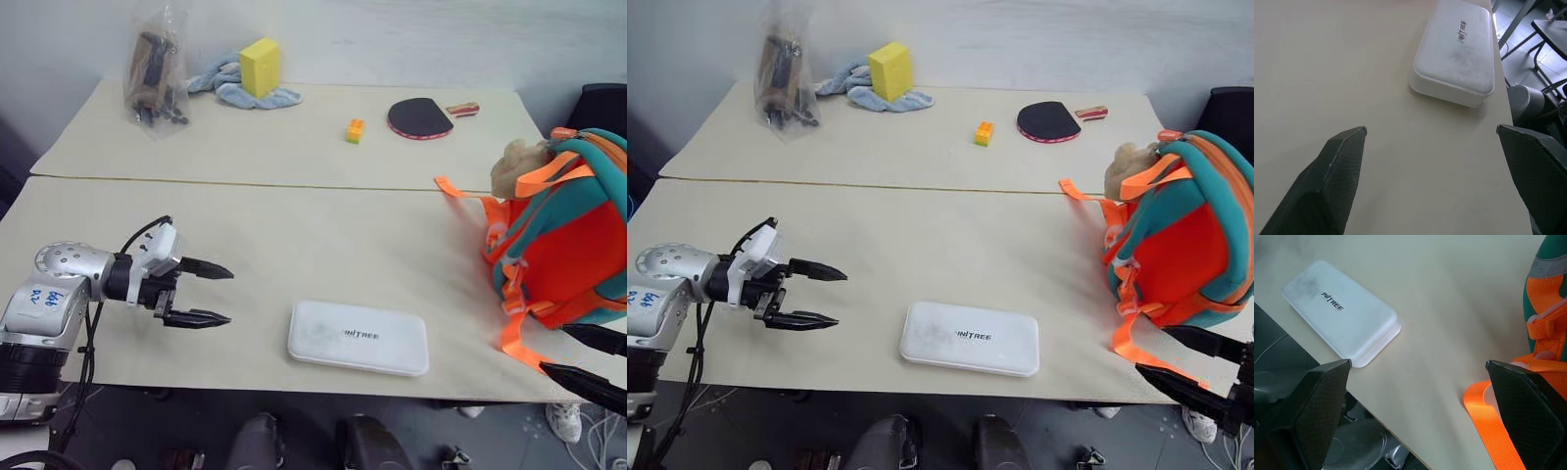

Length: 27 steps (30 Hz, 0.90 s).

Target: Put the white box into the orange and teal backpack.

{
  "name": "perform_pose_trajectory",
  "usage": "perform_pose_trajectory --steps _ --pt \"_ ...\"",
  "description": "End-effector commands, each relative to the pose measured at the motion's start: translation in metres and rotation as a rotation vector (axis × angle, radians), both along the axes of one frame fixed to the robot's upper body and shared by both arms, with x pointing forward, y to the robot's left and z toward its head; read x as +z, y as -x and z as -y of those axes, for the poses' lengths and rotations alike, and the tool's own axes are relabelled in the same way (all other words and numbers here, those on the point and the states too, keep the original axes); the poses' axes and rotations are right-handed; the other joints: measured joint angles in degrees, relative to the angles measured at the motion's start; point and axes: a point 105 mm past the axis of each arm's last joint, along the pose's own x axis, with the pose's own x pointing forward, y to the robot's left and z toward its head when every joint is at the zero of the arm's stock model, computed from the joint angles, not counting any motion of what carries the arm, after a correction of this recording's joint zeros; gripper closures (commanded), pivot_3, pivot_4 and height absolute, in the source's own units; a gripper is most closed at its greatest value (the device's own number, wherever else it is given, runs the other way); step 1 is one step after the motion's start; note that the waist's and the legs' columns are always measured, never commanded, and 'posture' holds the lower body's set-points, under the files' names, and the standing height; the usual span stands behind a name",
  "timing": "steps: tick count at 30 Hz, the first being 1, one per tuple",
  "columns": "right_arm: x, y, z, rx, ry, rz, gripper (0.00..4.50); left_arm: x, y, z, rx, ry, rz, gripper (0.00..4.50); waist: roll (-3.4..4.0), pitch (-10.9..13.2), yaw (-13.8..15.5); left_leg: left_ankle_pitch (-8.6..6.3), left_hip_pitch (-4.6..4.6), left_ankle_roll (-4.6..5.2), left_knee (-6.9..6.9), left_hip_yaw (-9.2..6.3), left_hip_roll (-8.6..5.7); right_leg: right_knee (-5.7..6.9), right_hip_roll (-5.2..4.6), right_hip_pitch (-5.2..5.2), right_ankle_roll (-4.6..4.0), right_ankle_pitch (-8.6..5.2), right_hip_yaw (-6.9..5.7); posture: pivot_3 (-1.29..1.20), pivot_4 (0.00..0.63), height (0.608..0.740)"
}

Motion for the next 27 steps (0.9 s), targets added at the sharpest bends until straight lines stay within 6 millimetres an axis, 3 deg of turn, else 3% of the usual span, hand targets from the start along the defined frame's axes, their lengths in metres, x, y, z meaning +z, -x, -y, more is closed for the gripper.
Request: perform_pose_trajectory --steps 1,12,16,20,23,27 --pt "0.007 0.0 0.003 -0.011 -0.011 0.02 0.0 0.011 0.001 -0.001 -0.006 0.017 0.034 0.02 0.0 0.0 -0.03 0.0 0.0 0.0 0.0 0.0 0.0 0.0 0.0 0.0 0.0 0.0 0.0 0.0 0.15 0.74" --pt "0.0 -0.002 0.006 -0.037 0.022 0.019 0.0 0.01 -0.009 0.001 0.039 0.001 0.059 0.02 0.0 0.0 -0.11 0.01 0.04 0.01 0.06 0.0 0.01 0.12 0.03 0.01 0.0 0.0 0.02 0.0 0.15 0.74" --pt "-0.001 -0.007 -0.006 0.025 0.068 0.031 0.0 0.007 -0.008 0.008 0.012 0.017 0.028 0.02 0.0 0.0 -0.08 0.04 0.04 -0.03 0.08 0.0 0.01 0.13 0.03 0.02 0.0 0.0 0.02 0.0 0.15 0.74" --pt "0.0 -0.023 -0.037 0.143 0.077 0.066 0.88 -0.013 0.002 0.023 -0.091 -0.017 -0.019 0.86 0.0 0.0 -0.34 0.14 0.06 -0.21 0.12 0.01 0.01 0.2 0.03 0.01 0.0 0.0 0.04 0.0 0.15 0.74" --pt "-0.01 -0.034 -0.056 0.217 0.107 0.053 1.88 -0.026 0.004 0.03 -0.146 -0.066 -0.017 1.79 0.0 0.0 -0.33 0.17 0.07 -0.25 0.17 0.02 0.02 0.28 0.07 -0.01 0.0 0.0 0.05 0.0 0.15 0.74" --pt "-0.03 -0.04 -0.07 0.293 0.144 0.018 3.27 -0.029 0.0 0.044 -0.177 -0.044 -0.017 3.05 -0.01 0.0 0.17 0.18 0.0 -0.26 0.21 -0.02 0.03 0.28 0.1 -0.05 0.0 0.0 0.03 0.0 0.15 0.74"
